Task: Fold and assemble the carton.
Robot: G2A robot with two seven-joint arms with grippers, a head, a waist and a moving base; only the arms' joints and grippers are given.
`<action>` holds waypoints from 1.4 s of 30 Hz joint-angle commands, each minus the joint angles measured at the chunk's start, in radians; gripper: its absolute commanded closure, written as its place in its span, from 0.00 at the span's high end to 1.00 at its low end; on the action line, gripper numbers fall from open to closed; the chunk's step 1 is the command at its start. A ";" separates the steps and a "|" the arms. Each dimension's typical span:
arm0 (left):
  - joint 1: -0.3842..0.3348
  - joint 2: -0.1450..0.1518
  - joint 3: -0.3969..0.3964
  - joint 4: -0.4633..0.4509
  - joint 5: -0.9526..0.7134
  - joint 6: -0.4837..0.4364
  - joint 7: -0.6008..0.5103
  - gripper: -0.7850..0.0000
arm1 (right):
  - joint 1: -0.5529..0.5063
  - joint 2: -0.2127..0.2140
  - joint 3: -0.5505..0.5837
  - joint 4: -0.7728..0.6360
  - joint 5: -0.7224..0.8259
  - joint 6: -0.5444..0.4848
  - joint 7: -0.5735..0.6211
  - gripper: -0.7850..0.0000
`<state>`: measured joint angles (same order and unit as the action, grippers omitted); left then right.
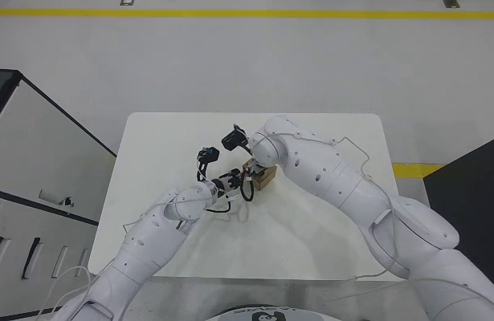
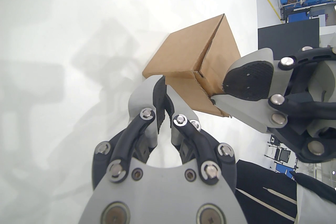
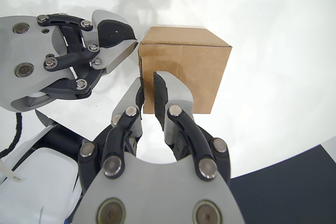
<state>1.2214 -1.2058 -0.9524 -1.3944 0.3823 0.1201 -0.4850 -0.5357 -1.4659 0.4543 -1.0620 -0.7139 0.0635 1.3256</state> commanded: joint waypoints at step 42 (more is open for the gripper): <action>0.000 0.000 0.000 0.000 0.000 0.000 0.000 0.00 | -0.111 0.041 0.263 0.079 0.251 0.012 -0.115 0.00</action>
<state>1.2214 -1.2058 -0.9524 -1.3944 0.3823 0.1201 -0.4850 -0.6477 -1.4238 0.7209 -0.9869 -0.4605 0.0744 1.2115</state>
